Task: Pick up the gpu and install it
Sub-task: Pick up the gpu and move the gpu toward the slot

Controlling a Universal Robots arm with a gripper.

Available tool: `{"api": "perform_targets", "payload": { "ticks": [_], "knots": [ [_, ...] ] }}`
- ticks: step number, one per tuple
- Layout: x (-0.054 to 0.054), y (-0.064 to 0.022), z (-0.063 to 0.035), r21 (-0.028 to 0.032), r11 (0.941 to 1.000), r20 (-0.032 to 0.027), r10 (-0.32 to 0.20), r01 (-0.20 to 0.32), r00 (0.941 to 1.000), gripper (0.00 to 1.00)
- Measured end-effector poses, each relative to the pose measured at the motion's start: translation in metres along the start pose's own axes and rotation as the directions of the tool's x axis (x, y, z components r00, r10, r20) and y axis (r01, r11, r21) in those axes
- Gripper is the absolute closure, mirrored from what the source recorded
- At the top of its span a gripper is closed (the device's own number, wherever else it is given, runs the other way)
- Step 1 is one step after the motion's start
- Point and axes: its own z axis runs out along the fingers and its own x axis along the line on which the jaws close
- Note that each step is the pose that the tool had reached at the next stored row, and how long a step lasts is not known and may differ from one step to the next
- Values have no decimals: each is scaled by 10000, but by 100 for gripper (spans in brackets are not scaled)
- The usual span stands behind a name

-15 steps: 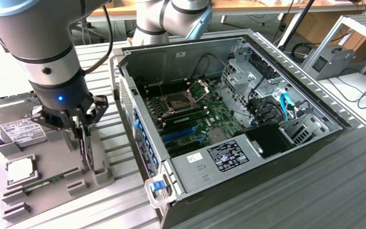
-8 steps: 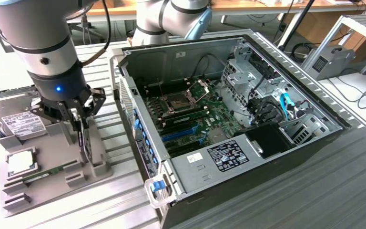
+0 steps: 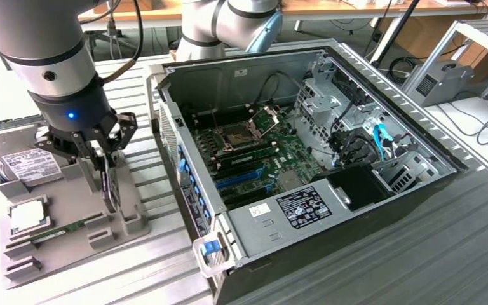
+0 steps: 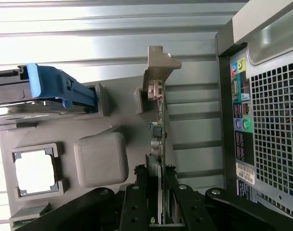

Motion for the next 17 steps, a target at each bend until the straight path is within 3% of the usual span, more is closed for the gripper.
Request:
{"api": "perform_targets", "payload": {
  "ticks": [10,15,17],
  "knots": [
    [24,-61,-11,-6,10000,129,-44,44,9999,74],
    [69,-62,-112,-2,9998,370,-220,221,9991,74],
    [96,-62,-146,-9,9996,438,-291,292,9986,74]
  ]
}}
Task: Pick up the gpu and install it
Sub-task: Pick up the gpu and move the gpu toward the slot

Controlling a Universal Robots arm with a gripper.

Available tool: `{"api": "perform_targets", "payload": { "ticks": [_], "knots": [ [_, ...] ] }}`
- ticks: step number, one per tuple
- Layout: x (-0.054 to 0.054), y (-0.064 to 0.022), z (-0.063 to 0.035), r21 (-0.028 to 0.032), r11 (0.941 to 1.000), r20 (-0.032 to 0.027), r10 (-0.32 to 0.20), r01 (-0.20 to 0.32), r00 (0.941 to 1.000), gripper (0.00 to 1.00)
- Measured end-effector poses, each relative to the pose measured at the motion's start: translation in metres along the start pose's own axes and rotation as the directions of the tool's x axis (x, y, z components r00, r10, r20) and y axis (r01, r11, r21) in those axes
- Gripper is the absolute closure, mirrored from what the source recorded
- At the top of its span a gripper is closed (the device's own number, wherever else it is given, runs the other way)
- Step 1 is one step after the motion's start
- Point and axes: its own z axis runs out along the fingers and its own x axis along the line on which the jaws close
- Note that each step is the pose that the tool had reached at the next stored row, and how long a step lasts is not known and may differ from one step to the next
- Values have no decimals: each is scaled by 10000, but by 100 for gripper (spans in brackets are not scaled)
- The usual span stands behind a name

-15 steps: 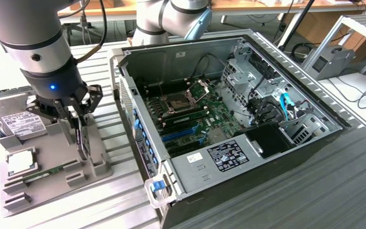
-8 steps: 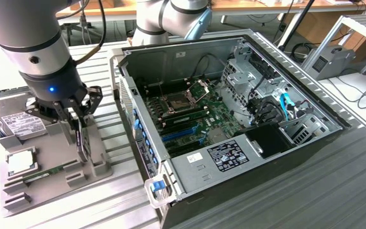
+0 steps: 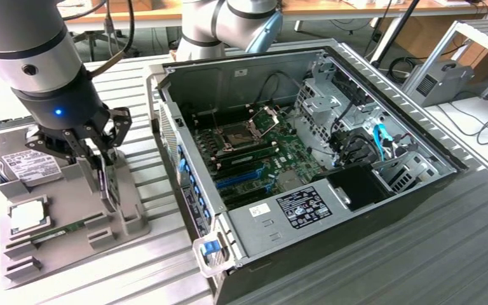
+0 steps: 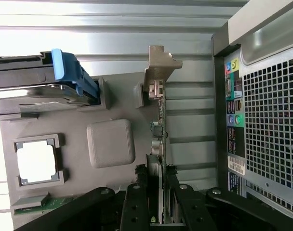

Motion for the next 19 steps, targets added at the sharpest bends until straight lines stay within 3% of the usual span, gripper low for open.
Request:
{"api": "perform_targets", "payload": {
  "ticks": [5,19],
  "knots": [
    [20,-4,-16,-20,9999,74,-157,157,9999,74],
    [-203,-13,-18,-23,9998,74,-185,185,9998,74]
  ]
}}
